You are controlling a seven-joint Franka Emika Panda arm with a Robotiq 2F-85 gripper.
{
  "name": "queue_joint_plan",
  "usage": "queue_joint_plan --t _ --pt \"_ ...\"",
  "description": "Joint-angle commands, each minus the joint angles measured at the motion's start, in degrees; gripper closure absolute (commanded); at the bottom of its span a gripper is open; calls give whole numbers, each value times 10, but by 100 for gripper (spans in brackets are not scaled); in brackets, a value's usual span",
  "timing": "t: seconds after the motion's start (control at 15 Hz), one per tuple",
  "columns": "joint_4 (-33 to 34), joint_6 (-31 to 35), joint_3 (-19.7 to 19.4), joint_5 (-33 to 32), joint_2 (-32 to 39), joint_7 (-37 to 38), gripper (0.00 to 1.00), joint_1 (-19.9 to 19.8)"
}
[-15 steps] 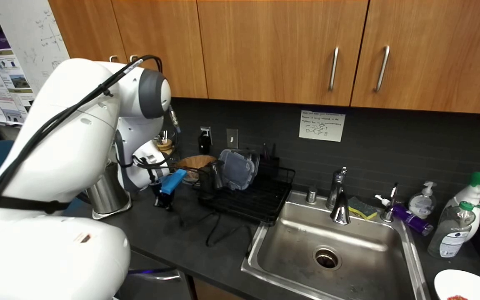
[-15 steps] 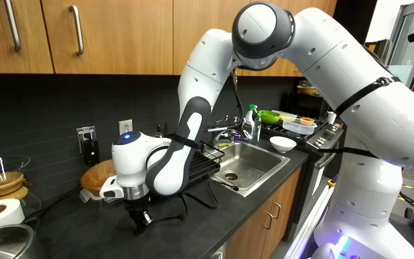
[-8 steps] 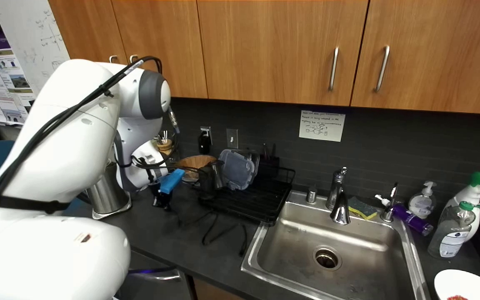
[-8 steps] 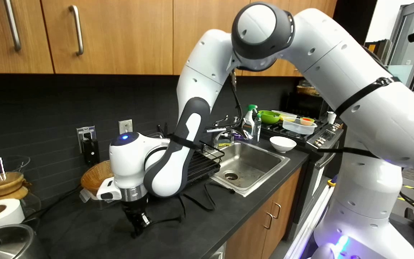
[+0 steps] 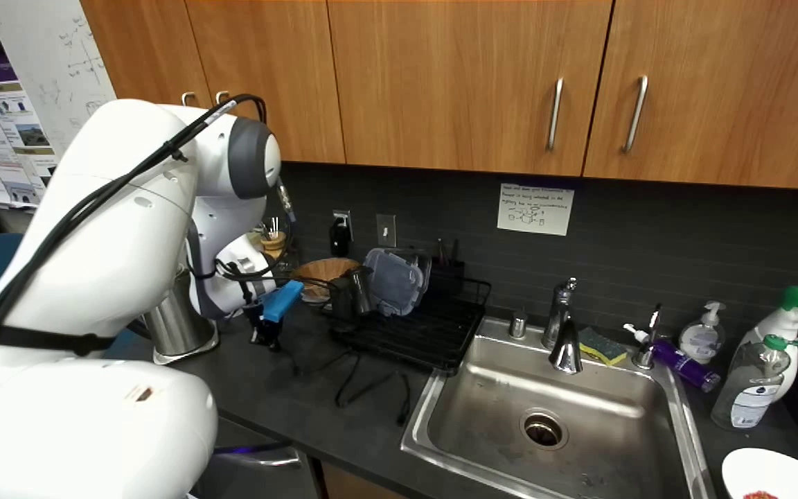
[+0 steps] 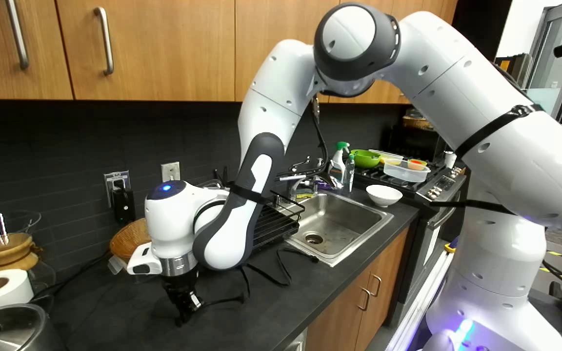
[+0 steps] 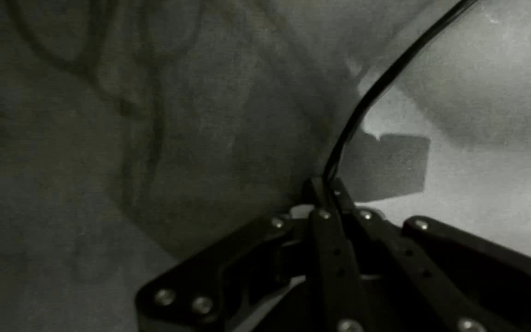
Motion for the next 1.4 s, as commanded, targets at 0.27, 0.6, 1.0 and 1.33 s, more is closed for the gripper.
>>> queue_joint_plan --t 0.27,0.6,1.0,1.33 --pt "5 12 -2 -8 11 -6 99 19" --pt "3 13 -2 -10 11 -7 99 26" --pt "-1 18 -2 -10 9 -8 72 25" --pt "-1 13 0 -1 4 -5 82 23"
